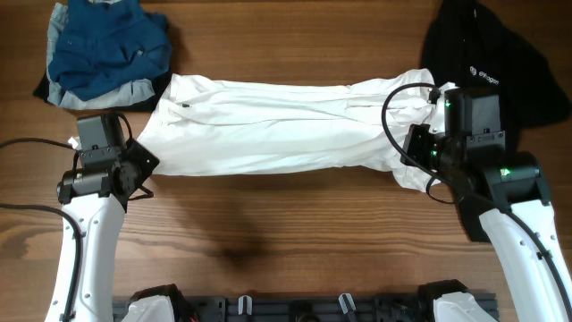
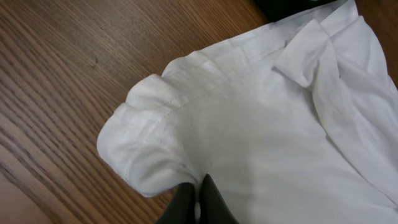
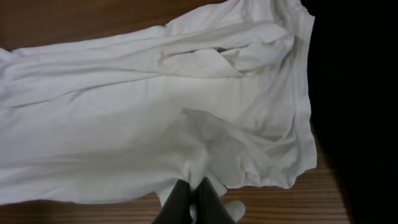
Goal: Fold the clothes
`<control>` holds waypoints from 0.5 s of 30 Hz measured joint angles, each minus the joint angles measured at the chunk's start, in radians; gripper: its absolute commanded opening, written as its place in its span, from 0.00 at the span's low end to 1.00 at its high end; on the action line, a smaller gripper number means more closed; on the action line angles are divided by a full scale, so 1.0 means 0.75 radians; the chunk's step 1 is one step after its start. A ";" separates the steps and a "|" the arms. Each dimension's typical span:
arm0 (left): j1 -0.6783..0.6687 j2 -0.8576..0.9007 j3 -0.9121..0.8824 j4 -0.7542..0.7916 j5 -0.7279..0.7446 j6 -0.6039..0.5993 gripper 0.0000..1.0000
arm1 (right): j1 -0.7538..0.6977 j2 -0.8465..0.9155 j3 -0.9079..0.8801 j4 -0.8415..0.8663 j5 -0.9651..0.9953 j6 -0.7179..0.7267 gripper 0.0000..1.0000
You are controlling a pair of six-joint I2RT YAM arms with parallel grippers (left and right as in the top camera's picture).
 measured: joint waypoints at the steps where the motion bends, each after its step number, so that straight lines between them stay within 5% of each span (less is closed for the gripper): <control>1: 0.000 -0.006 0.001 -0.016 0.005 0.007 0.04 | 0.000 -0.009 0.000 -0.014 0.001 0.001 0.04; 15: 0.000 -0.467 0.103 -0.293 0.014 0.082 0.04 | 0.000 -0.388 0.046 -0.489 0.000 0.053 0.04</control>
